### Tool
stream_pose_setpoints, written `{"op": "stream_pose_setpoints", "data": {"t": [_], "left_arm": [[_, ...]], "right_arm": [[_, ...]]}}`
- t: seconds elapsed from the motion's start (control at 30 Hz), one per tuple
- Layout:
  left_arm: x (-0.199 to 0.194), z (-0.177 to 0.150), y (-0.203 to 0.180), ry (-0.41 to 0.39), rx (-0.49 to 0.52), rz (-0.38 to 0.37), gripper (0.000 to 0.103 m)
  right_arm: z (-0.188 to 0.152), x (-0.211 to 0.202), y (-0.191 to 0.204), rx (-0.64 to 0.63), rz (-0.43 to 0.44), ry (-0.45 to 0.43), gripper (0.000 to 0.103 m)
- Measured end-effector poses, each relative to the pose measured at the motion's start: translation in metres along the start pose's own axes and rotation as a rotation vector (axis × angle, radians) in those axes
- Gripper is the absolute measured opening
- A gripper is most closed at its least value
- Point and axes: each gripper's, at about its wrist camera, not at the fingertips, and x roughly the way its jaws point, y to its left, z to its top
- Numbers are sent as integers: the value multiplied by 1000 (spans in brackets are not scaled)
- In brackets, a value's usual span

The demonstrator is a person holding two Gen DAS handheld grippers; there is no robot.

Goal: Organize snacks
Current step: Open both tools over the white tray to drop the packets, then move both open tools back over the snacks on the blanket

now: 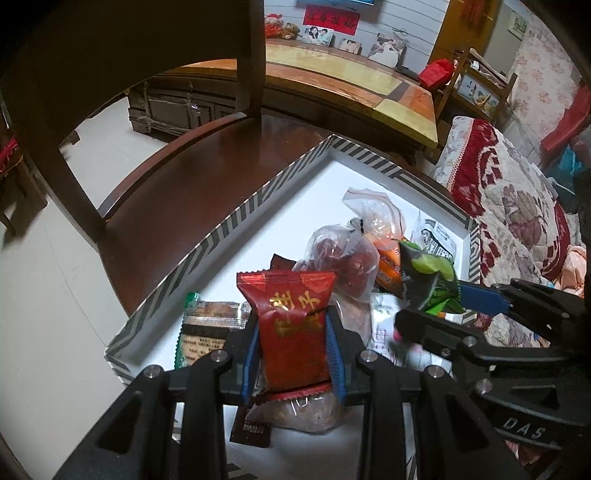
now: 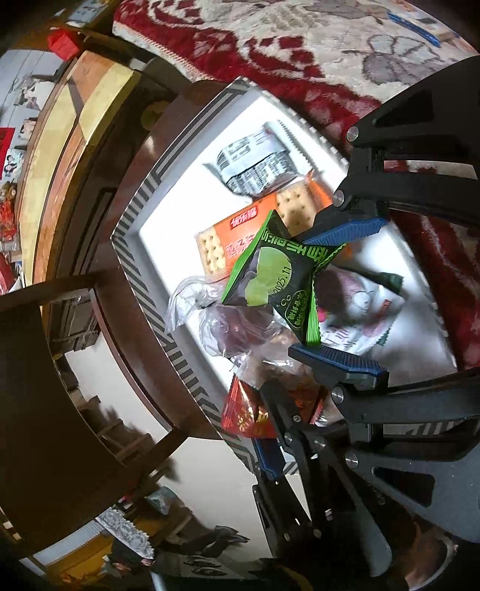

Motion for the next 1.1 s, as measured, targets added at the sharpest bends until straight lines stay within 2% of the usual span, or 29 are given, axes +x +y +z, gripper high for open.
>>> {"op": "stream_pose_setpoints", "data": {"t": [0.1,0.17,0.23,0.3,0.43,0.63,0.73,1.1], "left_arm": [[1,0,3,2,-15,5,37],[1,0,3,4,-12,21,41],[0,0,3,0,-12,27,56],[-4,0,3,-14,-24,25,65],[-12,-1,2,-36,-26,26,78],[-21,-4,-7,-60,-7,45,81],[-24,-5,-12,-66,-2,40,86],[-35,-12,-46,-81,52,15,89]], "right_arm": [[0,4,0,0,21,-6,52],[-3,4,-3,15,35,-9,52],[-6,2,-5,28,45,-10,55],[-8,-3,-6,41,58,-22,56],[-11,-17,-9,66,82,-54,60],[-24,-33,-17,121,91,-77,60],[-32,-41,-20,139,80,-95,60],[-59,-63,-31,178,66,-124,60]]}}
